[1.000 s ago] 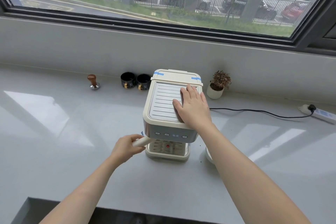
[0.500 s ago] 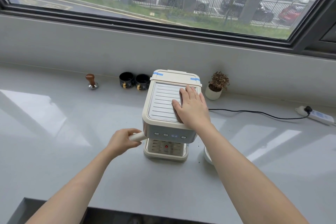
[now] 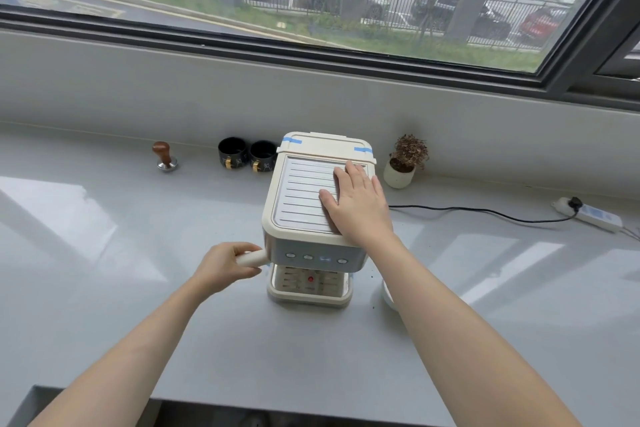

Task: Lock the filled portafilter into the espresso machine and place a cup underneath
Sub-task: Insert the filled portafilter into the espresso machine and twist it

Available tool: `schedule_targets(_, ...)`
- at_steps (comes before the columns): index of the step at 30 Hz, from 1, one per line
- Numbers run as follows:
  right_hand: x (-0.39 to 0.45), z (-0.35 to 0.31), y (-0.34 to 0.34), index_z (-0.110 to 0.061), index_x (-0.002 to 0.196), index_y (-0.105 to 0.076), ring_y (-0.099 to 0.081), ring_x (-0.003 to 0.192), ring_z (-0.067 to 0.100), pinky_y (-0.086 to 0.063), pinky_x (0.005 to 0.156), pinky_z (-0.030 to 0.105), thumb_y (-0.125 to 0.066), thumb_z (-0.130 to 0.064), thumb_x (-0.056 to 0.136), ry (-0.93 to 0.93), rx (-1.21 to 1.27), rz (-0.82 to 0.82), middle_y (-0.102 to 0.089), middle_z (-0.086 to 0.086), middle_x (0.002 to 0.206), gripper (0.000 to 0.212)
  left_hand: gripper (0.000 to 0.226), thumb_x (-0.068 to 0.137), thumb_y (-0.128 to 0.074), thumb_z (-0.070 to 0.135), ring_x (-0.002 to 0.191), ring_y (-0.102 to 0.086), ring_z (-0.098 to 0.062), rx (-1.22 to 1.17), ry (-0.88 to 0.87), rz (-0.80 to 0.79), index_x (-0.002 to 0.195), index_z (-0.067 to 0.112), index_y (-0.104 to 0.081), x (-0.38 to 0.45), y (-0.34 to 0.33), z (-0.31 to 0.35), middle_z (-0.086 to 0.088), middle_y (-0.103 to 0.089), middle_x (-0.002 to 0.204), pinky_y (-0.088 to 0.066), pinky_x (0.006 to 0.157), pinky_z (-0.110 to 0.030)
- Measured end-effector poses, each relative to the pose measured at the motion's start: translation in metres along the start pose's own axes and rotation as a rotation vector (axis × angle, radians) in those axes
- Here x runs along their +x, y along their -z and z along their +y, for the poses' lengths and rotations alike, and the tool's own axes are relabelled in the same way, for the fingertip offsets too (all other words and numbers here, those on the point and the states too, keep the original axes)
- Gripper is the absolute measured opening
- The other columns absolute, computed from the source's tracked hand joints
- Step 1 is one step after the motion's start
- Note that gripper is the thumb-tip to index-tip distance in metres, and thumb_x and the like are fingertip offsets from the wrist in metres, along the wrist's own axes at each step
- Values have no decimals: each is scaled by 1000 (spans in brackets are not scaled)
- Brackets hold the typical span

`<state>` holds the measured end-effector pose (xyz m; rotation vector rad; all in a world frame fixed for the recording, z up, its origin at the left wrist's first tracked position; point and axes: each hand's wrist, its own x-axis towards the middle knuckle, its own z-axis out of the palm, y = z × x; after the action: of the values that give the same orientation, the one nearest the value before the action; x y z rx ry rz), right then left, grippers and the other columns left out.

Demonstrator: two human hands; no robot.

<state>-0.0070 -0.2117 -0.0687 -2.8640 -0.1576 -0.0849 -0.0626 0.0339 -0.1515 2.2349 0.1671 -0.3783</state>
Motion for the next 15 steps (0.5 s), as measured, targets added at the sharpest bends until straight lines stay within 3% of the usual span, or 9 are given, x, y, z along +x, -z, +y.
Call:
schedule_targets(10,-1,-1,2,-22,149,-24,-7,150,18,0,121,39,-25,-54,94,4,-11,5,-15,2,162,63,30,70,-77,17,69,-63,-16,-99,67,146,90,39,-73,-27,-30,-2,7,-74,80,-47,61,-30)
schedule_targets(15,-1,-2,2,-21,150,-23,-7,150,18,1,121,39,-24,-54,94,5,-15,1,-14,2,163,64,34,69,-78,16,62,-59,-7,-77,53,77,100,29,-75,-18,-14,-2,10,-70,77,-43,53,-21)
